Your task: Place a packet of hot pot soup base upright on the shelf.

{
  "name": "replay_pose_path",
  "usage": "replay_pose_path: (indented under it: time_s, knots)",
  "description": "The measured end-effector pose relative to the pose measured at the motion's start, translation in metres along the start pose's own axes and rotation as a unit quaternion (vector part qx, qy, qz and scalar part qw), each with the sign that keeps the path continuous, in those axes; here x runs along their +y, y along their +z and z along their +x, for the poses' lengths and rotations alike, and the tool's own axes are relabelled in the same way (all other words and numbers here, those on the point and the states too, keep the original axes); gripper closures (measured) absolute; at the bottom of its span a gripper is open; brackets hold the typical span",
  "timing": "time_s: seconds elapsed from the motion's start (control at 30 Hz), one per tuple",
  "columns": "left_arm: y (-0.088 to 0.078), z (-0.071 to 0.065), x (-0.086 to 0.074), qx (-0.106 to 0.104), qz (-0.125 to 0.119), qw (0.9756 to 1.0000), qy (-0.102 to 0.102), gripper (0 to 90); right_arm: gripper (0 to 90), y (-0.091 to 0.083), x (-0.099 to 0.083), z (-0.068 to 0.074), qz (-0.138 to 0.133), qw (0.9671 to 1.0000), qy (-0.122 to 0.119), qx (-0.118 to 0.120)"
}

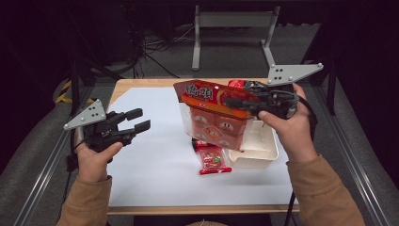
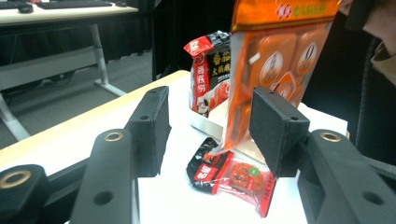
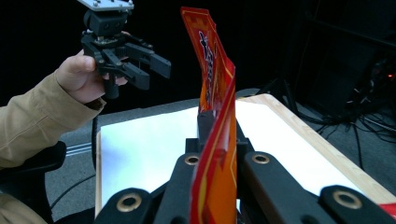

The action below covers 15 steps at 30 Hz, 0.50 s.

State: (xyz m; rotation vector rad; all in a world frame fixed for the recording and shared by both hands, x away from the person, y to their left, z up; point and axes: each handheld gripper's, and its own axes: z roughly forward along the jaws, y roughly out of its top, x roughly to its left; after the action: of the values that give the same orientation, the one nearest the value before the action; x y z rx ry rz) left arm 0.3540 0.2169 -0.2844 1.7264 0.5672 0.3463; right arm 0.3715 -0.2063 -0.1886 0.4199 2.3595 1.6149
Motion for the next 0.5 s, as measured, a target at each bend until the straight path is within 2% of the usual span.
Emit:
replay_pose_path:
  time_s: [0.27, 0.5]
  knots:
    - [0.003, 0.006, -0.005, 0.008, 0.012, 0.9998, -0.012, 44.2, 89.5, -0.018, 0.003, -0.008, 0.006, 0.9997, -0.002, -0.023]
    - [0.006, 0.009, -0.009, 0.01, 0.024, 0.9996, -0.015, 43.5, 89.5, -0.03, 0.001, -0.015, 0.007, 0.9991, 0.0, -0.041]
